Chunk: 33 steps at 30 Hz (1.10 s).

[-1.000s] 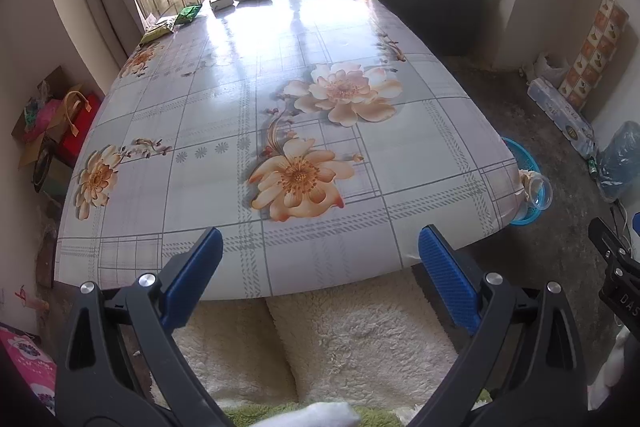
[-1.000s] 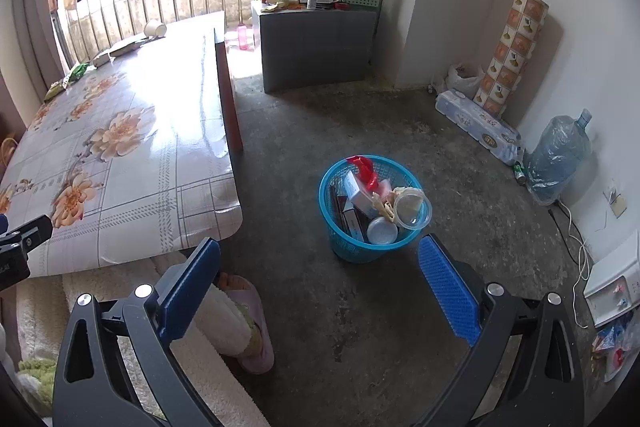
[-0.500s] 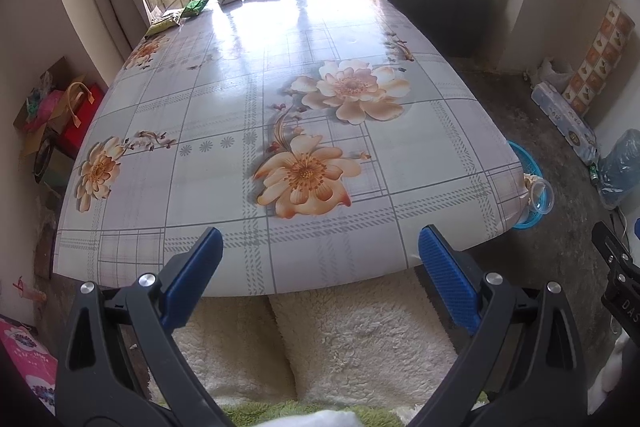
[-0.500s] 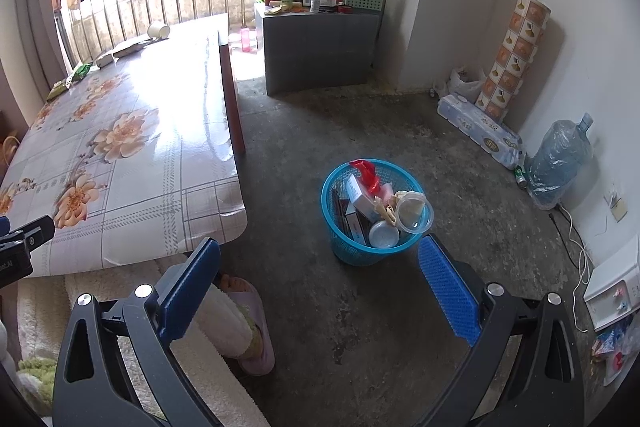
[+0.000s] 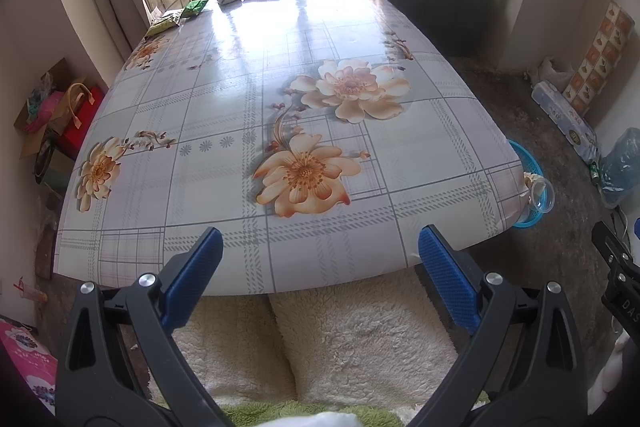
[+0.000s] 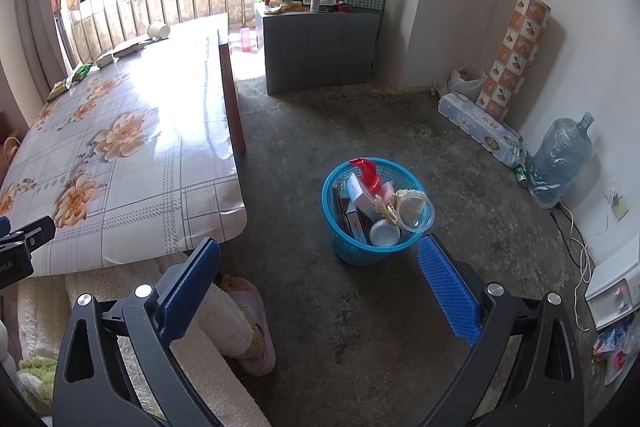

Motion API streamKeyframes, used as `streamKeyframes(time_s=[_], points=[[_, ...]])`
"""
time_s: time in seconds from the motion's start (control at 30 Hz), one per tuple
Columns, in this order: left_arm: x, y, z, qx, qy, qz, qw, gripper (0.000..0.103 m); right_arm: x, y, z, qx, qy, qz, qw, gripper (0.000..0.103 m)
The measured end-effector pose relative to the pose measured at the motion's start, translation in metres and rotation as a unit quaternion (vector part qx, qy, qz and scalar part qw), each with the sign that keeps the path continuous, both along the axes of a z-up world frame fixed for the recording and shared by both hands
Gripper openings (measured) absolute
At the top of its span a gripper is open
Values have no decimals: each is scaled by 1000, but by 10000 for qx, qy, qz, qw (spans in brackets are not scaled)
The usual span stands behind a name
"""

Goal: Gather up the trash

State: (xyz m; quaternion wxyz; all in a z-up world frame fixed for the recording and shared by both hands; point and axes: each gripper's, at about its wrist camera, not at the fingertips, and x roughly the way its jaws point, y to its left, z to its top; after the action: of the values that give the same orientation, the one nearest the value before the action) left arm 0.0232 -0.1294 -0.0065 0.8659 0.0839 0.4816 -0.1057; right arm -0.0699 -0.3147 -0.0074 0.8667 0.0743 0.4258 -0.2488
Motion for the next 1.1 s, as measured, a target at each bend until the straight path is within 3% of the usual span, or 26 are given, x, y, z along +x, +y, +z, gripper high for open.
streamKeyframes(time_s=[1.1], points=[[-2,2,-3,-37,44,18,10000,94,0,1,-1,22,-27,2,10000,96]])
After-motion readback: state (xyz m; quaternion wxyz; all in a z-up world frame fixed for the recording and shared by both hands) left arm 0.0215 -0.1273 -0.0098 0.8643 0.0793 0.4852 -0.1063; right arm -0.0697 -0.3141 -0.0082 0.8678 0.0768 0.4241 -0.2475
